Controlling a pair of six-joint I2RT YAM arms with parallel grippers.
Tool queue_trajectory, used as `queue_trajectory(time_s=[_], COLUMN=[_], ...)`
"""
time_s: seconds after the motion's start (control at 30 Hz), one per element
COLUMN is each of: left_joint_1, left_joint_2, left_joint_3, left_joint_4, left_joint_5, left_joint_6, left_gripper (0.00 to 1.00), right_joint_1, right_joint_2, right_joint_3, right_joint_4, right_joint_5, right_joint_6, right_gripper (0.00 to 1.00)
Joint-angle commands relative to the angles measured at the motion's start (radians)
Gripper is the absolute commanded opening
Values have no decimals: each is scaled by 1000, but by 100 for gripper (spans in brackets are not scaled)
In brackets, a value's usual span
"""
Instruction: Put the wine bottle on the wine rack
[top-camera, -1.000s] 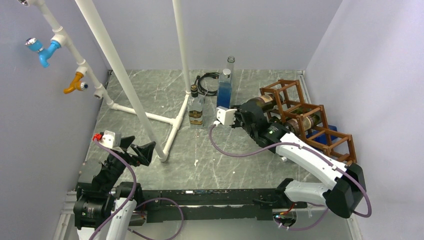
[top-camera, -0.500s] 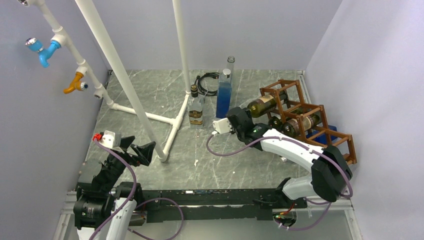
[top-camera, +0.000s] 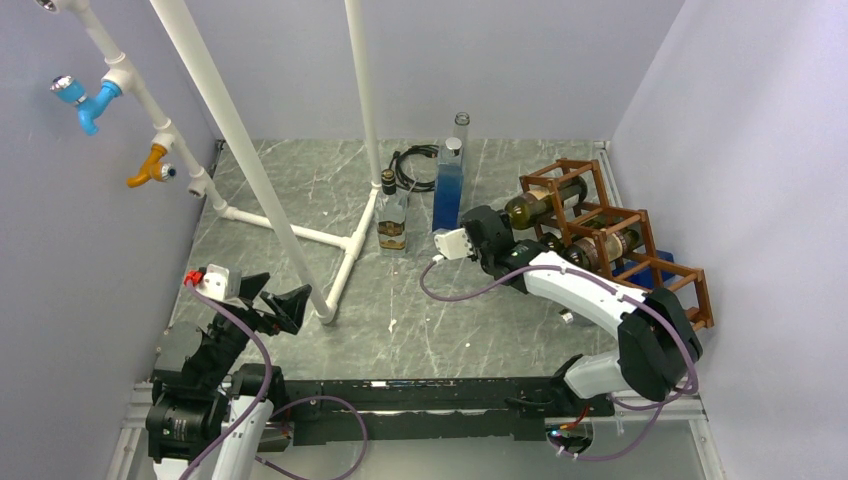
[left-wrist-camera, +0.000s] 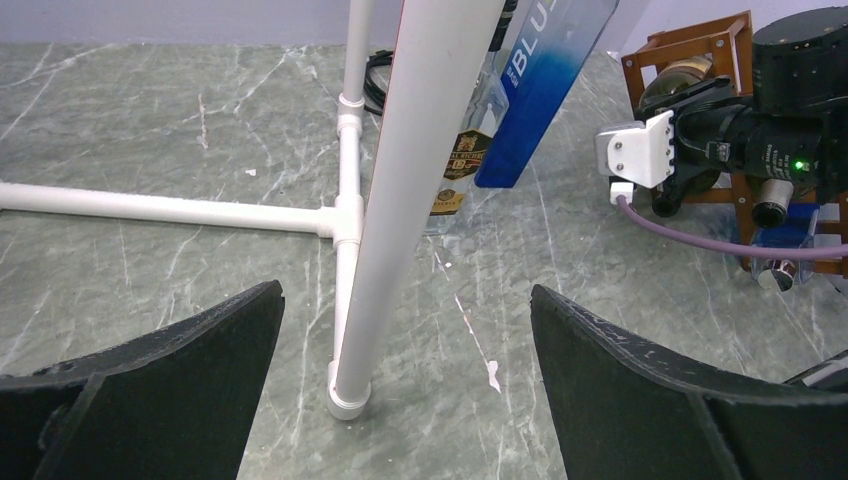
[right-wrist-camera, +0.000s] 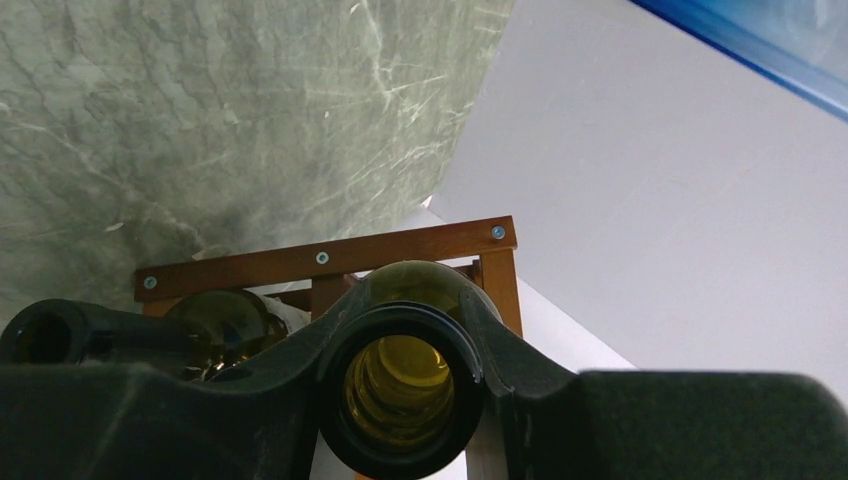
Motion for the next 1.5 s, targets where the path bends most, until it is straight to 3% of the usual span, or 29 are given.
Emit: queue_trajectory(time_s=[0.0, 0.9, 1.0, 1.13, 1.27, 1.47], left_joint_1=[-9, -23, -23, -23, -23, -23], left_joint_2=[-14, -18, -19, -20, -19, -7], left_joint_3=[1, 1, 3, 3, 3, 3], left_joint_4=[36, 35, 33, 33, 33, 31], left_joint_5=[-14, -19, -21, -25, -25, -29], left_joint_6=[-12, -13, -14, -13, -16, -15], left_gripper=[100, 100, 100, 100, 100, 99], right_joint_1=[-29, -159, -159, -154, -127, -55], right_joint_2=[-10, 2, 4, -20, -64, -132], right_joint_3=[71, -68, -81, -89, -120, -182], right_joint_4=[83, 337, 347, 319, 275, 265], right_joint_5=[59, -27, -31, -38, -58, -39], right_joint_6=[-77, -148, -145, -131, -125, -80], right_gripper=[0, 0, 10, 15, 56, 86])
